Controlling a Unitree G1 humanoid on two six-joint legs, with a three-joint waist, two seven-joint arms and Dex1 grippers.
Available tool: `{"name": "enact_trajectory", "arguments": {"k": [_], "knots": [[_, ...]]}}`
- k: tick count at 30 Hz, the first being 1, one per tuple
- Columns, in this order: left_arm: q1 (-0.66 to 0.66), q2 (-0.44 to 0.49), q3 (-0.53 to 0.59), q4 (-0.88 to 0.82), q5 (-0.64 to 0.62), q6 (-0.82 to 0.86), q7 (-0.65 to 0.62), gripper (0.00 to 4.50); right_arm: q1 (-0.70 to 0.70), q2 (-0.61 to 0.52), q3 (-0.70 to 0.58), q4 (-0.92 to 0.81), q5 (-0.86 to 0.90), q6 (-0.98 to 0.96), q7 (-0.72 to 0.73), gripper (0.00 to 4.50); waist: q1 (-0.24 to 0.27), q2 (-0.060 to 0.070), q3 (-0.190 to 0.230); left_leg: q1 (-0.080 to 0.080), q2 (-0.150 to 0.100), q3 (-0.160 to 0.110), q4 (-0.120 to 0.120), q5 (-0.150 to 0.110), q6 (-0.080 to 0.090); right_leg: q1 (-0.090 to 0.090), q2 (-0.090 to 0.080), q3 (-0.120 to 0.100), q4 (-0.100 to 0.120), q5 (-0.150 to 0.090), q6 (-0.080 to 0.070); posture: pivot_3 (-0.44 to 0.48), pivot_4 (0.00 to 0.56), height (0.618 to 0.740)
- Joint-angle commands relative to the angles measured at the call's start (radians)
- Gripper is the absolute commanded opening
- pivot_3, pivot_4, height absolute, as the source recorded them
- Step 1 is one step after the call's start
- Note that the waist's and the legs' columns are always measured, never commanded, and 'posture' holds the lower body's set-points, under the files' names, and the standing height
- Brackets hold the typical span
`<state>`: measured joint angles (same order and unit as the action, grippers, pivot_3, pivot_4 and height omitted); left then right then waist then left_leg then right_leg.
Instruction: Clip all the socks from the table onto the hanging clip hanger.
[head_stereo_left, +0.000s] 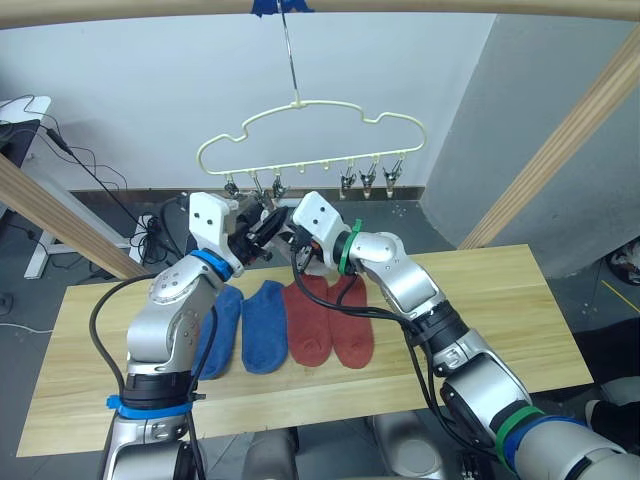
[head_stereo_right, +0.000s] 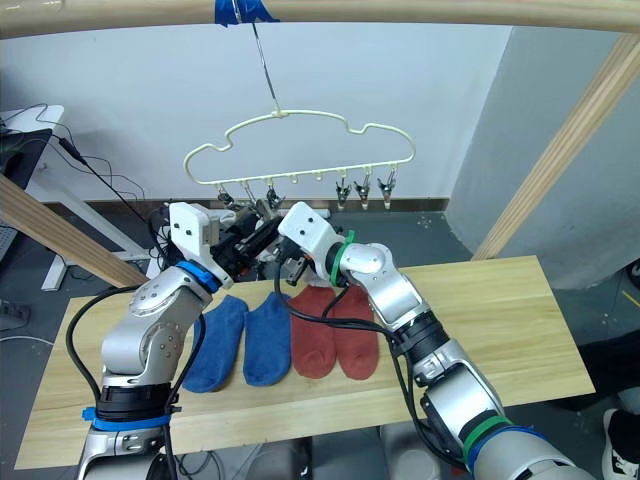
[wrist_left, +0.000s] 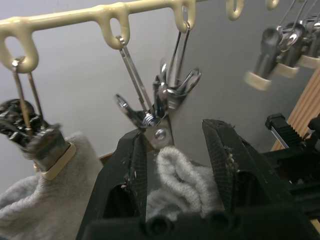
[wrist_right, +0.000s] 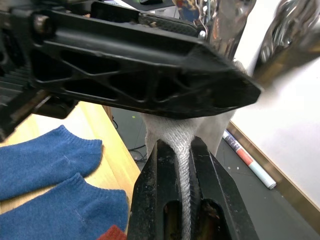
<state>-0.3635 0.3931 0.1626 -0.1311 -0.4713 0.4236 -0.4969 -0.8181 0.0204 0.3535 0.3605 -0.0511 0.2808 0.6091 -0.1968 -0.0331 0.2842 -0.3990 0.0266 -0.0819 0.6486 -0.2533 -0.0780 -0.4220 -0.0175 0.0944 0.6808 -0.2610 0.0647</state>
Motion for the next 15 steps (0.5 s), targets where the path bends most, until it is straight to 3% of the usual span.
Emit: {"name": "enact_trajectory", "arguments": {"k": [1, 2, 9, 15], "knots": [[0.003, 0.019, 0.028, -0.036, -0.015, -0.004, -0.011, 1.96, -0.022, 0.015, -0.021, -0.011, 0.019, -0.021, 0.001, 0.00, 0.001, 0.000, 0.000, 0.000, 0.000, 0.000, 0.000, 0.000, 0.000, 0.000, 0.000, 0.000, 0.000, 0.000, 0.000, -0.186, 0.202, 0.740], [0.002, 0.020, 0.029, -0.034, -0.014, -0.005, -0.011, 1.98, -0.023, 0.015, -0.022, -0.009, 0.017, -0.022, -0.003, 0.58, 0.001, 0.000, 0.000, 0.000, 0.000, 0.000, 0.000, 0.000, 0.000, 0.000, 0.000, 0.000, 0.000, 0.000, 0.000, -0.186, 0.202, 0.740], [0.031, 0.035, 0.033, -0.058, -0.001, -0.025, -0.014, 1.98, 0.011, -0.027, -0.004, -0.062, -0.013, -0.008, 0.006, 2.78, 0.001, 0.000, 0.000, 0.000, 0.000, 0.000, 0.000, 0.000, 0.000, 0.000, 0.000, 0.000, 0.000, 0.000, 0.000, -0.187, 0.199, 0.740], [0.079, 0.059, 0.013, -0.093, 0.052, -0.116, -0.049, 1.98, 0.182, -0.190, -0.002, -0.388, 0.003, 0.094, 0.074, 2.78, 0.005, -0.001, -0.001, -0.001, 0.000, 0.000, 0.000, 0.000, 0.000, 0.000, -0.001, 0.000, -0.001, 0.000, 0.000, -0.198, 0.198, 0.740]]}}
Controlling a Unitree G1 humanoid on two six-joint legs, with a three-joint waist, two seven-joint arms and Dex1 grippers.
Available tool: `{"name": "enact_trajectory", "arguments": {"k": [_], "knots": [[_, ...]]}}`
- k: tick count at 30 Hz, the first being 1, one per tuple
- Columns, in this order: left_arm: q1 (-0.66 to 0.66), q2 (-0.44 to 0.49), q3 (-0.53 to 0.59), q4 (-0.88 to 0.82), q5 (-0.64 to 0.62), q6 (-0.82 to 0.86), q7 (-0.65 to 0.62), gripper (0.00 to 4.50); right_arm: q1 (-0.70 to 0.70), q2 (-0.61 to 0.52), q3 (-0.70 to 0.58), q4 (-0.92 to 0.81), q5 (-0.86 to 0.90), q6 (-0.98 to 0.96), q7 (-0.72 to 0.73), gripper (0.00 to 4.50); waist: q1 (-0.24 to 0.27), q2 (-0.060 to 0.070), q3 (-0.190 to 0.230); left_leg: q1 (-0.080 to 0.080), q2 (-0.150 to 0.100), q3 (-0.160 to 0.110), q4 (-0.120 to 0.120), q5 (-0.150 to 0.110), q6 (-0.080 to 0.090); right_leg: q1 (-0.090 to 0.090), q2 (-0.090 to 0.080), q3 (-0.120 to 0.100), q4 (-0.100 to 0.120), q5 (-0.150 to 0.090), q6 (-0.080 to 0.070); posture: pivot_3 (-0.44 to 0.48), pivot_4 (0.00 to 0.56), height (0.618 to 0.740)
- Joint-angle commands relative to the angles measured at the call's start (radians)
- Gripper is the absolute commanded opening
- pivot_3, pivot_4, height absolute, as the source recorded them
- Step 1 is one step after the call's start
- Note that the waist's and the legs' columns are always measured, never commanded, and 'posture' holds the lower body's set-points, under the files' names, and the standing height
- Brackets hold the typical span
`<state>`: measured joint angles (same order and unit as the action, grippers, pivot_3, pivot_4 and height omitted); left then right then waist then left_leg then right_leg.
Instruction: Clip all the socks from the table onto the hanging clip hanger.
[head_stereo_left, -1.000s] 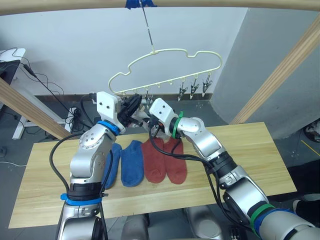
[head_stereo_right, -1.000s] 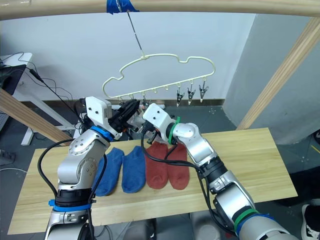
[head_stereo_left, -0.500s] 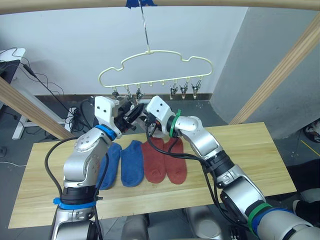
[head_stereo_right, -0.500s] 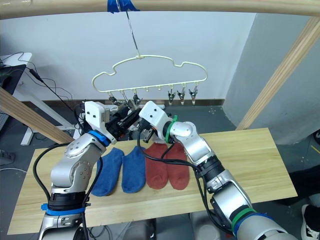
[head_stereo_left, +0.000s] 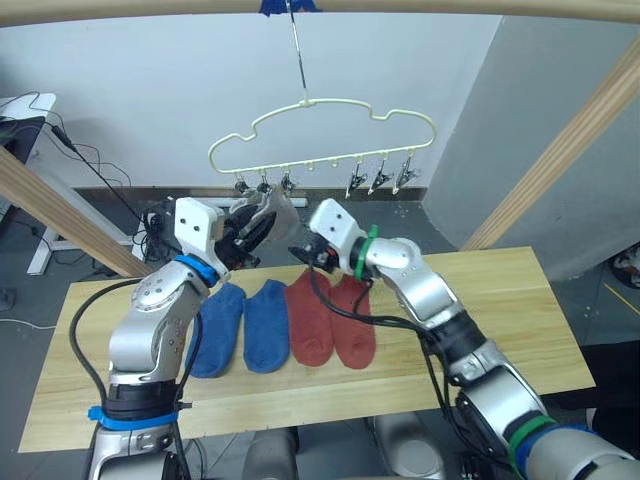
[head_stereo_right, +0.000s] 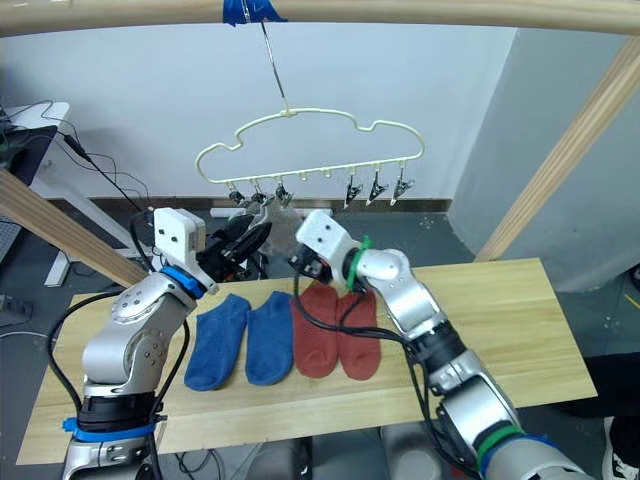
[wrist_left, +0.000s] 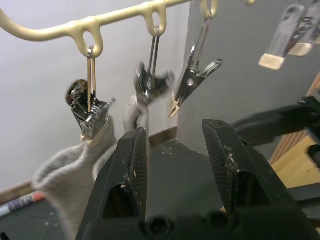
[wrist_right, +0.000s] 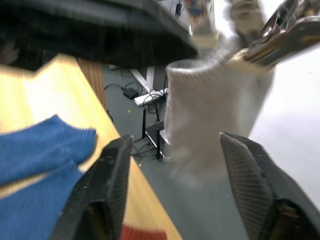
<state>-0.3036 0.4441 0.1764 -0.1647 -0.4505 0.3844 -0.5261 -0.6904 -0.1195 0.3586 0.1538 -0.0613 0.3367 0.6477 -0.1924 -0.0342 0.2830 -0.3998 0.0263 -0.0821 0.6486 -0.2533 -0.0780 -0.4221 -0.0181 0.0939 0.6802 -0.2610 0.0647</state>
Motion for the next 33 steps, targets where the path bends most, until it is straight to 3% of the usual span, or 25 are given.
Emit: {"name": "enact_trajectory", "arguments": {"k": [1, 7, 13, 23, 33], "knots": [[0.028, 0.004, -0.008, -0.066, 0.043, -0.099, -0.019, 1.98, 0.084, -0.076, -0.012, -0.242, 0.023, 0.056, 0.047, 2.78, 0.001, 0.000, -0.001, 0.000, 0.000, 0.000, 0.000, 0.000, 0.000, 0.000, 0.000, 0.000, 0.000, 0.000, 0.000, -0.200, 0.198, 0.740], [0.069, -0.059, -0.063, -0.109, 0.104, -0.190, 0.014, 1.98, 0.254, -0.198, -0.100, -0.571, 0.125, 0.196, 0.084, 2.78, 0.000, -0.002, -0.005, 0.001, 0.000, 0.000, 0.000, 0.000, 0.000, 0.000, 0.000, 0.000, 0.001, 0.000, 0.000, -0.212, 0.202, 0.740], [0.064, -0.127, -0.111, -0.103, 0.175, -0.254, 0.078, 1.98, 0.328, -0.260, -0.213, -0.758, 0.233, 0.326, 0.063, 2.78, -0.001, -0.002, -0.006, 0.001, 0.000, 0.001, 0.005, 0.000, 0.001, 0.002, 0.002, 0.002, 0.001, 0.001, 0.000, -0.210, 0.205, 0.740], [-0.022, -0.233, -0.106, 0.047, 0.287, -0.351, 0.239, 1.98, 0.322, -0.346, -0.274, -0.787, 0.307, 0.369, 0.056, 2.78, -0.002, -0.002, -0.005, 0.002, 0.000, 0.001, 0.015, 0.001, 0.002, 0.008, 0.004, 0.004, 0.000, 0.004, 0.005, -0.252, 0.226, 0.740], [-0.083, -0.275, -0.117, 0.161, 0.312, -0.407, 0.273, 1.98, 0.295, -0.371, -0.267, -0.773, 0.339, 0.363, 0.038, 2.78, -0.002, -0.002, -0.005, 0.002, 0.000, 0.001, 0.014, 0.001, 0.003, 0.008, 0.004, 0.004, -0.001, 0.004, 0.004, -0.266, 0.235, 0.740]]}}
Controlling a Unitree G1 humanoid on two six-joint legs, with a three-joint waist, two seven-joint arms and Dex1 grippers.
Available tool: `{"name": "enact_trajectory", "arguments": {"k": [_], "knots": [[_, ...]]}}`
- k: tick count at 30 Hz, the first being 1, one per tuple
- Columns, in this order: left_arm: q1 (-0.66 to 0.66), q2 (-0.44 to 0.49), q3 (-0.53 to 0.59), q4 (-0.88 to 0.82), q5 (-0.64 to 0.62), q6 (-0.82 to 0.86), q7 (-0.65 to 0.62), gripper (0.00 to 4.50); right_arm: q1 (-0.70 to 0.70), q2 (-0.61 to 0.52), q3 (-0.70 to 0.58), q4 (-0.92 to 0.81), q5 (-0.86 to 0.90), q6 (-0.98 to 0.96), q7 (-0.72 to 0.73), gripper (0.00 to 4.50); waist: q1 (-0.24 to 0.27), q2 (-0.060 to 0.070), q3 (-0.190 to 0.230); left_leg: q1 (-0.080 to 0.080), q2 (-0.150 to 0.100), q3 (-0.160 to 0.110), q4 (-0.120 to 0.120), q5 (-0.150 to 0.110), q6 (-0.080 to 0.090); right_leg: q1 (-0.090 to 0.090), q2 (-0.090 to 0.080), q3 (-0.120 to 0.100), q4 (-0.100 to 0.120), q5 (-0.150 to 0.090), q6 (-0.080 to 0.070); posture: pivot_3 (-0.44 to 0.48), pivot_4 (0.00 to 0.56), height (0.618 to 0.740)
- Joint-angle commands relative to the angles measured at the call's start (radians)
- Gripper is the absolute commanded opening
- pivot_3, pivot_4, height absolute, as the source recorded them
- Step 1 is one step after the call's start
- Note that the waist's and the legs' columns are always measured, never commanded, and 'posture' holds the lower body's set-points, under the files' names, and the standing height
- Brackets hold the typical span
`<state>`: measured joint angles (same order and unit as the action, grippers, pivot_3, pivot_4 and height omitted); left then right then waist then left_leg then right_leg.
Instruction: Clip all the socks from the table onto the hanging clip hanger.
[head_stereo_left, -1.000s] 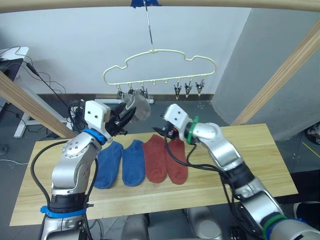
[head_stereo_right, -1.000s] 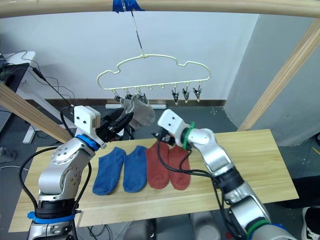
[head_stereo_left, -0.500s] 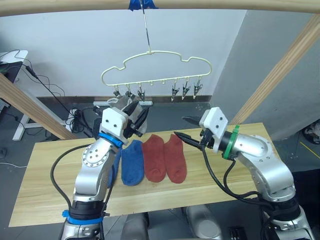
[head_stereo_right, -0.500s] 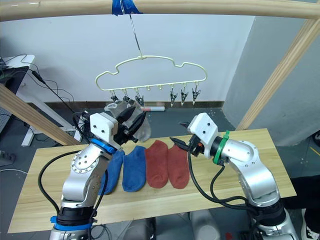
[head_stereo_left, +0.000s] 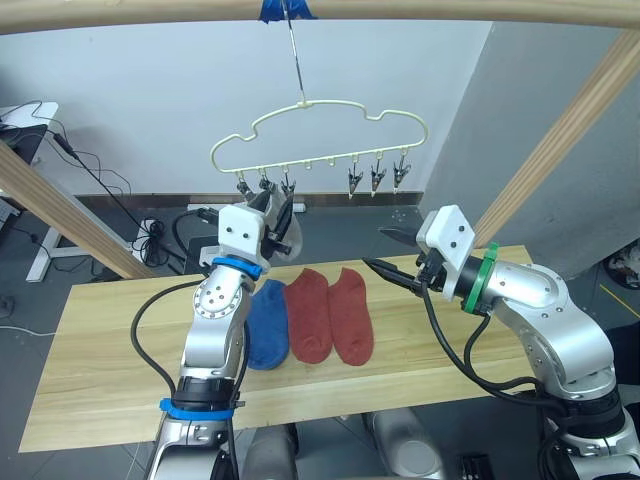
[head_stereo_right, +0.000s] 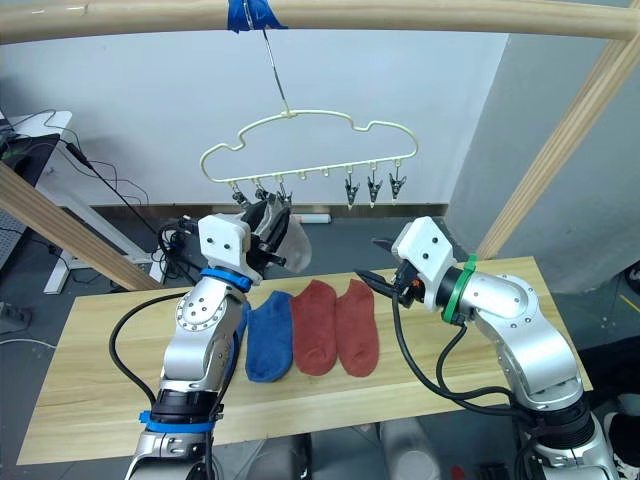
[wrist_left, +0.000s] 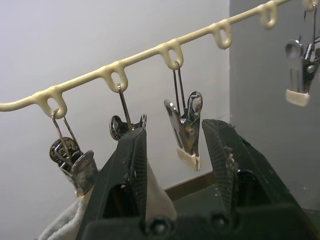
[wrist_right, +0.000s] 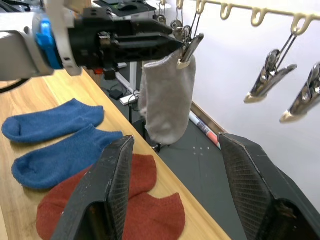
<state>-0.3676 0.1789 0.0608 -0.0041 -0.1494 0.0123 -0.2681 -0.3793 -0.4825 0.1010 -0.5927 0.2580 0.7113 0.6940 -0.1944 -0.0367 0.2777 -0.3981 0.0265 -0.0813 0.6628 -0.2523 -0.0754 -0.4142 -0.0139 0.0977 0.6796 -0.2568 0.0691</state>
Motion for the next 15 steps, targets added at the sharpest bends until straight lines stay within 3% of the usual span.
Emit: {"name": "enact_trajectory", "arguments": {"k": [1, 15], "knots": [[-0.025, -0.014, -0.002, 0.008, 0.014, -0.040, 0.019, 1.98, -0.019, -0.008, -0.008, -0.026, 0.022, -0.012, -0.008, 2.78, 0.000, 0.000, 0.000, 0.000, 0.000, 0.000, 0.000, 0.000, 0.000, 0.000, 0.000, 0.000, 0.000, 0.000, 0.000, -0.267, 0.235, 0.740], [-0.077, -0.069, -0.016, 0.077, 0.071, -0.100, 0.108, 1.98, -0.037, -0.025, -0.002, 0.000, 0.058, -0.034, 0.017, 2.78, -0.001, 0.000, 0.000, 0.000, 0.000, 0.000, 0.000, 0.000, 0.000, 0.000, 0.000, 0.000, -0.001, -0.001, 0.001, -0.277, 0.240, 0.740]]}}
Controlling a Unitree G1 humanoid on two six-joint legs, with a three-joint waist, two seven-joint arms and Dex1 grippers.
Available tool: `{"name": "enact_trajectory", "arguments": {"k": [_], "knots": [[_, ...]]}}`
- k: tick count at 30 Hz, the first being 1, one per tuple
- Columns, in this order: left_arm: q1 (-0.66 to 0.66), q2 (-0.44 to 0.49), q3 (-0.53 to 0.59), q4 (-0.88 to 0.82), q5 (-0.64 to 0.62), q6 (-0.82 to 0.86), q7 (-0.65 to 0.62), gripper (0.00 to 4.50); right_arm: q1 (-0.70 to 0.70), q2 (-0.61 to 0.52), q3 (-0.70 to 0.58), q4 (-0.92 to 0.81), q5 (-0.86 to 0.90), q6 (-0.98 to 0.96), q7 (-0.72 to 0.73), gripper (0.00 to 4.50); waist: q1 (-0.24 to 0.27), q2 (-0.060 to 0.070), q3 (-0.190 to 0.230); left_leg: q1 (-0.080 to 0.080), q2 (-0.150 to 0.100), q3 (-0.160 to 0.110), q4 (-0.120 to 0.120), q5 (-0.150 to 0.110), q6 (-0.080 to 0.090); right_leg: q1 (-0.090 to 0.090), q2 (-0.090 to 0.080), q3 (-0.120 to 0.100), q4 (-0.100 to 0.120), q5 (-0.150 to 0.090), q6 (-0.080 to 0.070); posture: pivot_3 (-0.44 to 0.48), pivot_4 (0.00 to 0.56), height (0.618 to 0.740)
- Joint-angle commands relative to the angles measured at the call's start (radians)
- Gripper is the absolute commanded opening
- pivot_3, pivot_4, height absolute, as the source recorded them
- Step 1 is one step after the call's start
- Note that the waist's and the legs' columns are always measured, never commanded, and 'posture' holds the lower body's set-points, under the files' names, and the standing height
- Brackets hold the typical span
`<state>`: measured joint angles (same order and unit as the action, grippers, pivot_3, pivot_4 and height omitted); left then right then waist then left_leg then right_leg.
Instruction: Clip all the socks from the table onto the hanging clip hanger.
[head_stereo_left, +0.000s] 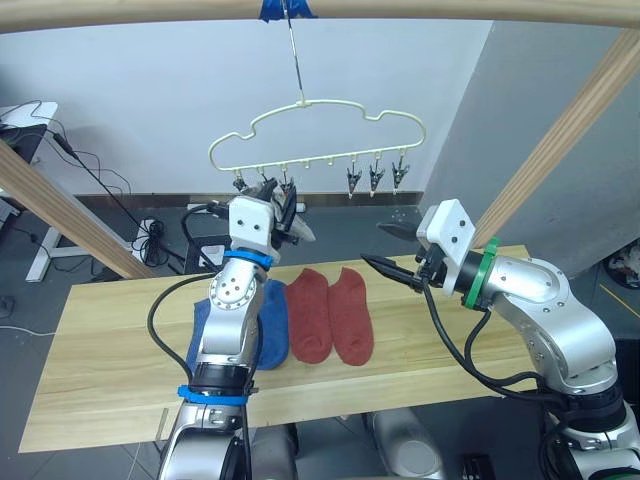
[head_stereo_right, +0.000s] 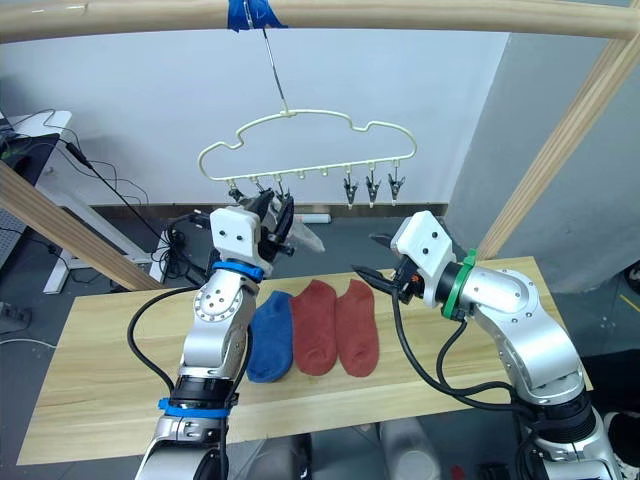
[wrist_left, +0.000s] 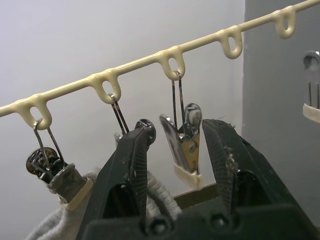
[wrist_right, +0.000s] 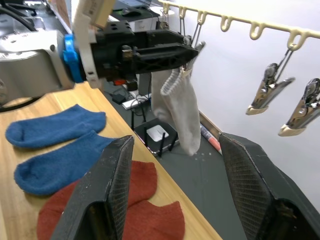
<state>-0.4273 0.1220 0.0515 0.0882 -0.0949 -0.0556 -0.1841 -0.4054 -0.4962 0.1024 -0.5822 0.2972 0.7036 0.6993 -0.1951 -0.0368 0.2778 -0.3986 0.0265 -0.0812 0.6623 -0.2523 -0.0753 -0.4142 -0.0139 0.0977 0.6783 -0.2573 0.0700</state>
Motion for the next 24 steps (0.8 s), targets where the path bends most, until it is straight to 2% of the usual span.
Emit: {"name": "enact_trajectory", "arguments": {"k": [1, 7, 24], "knots": [[-0.017, -0.015, -0.007, -0.016, 0.019, -0.034, 0.028, 1.98, -0.011, -0.013, -0.004, -0.010, 0.021, -0.027, 0.012, 2.78, 0.000, 0.000, 0.000, 0.000, 0.000, 0.000, 0.000, 0.000, 0.000, 0.000, 0.000, 0.000, 0.000, 0.000, 0.000, -0.277, 0.239, 0.740], [-0.033, -0.033, 0.001, -0.009, 0.039, -0.048, 0.080, 1.98, -0.014, -0.016, -0.008, 0.004, 0.029, -0.039, 0.019, 2.78, 0.000, 0.000, 0.000, 0.000, 0.000, 0.000, 0.000, 0.000, 0.000, 0.000, 0.000, 0.000, 0.000, -0.001, 0.002, -0.275, 0.238, 0.740], [-0.056, -0.048, -0.024, 0.012, 0.052, -0.035, 0.083, 1.98, -0.020, -0.019, -0.004, 0.022, 0.037, -0.051, 0.019, 2.78, 0.000, 0.000, 0.000, 0.000, 0.000, 0.000, 0.000, 0.000, 0.000, 0.000, 0.000, 0.000, -0.001, -0.002, 0.003, -0.276, 0.236, 0.740]]}}
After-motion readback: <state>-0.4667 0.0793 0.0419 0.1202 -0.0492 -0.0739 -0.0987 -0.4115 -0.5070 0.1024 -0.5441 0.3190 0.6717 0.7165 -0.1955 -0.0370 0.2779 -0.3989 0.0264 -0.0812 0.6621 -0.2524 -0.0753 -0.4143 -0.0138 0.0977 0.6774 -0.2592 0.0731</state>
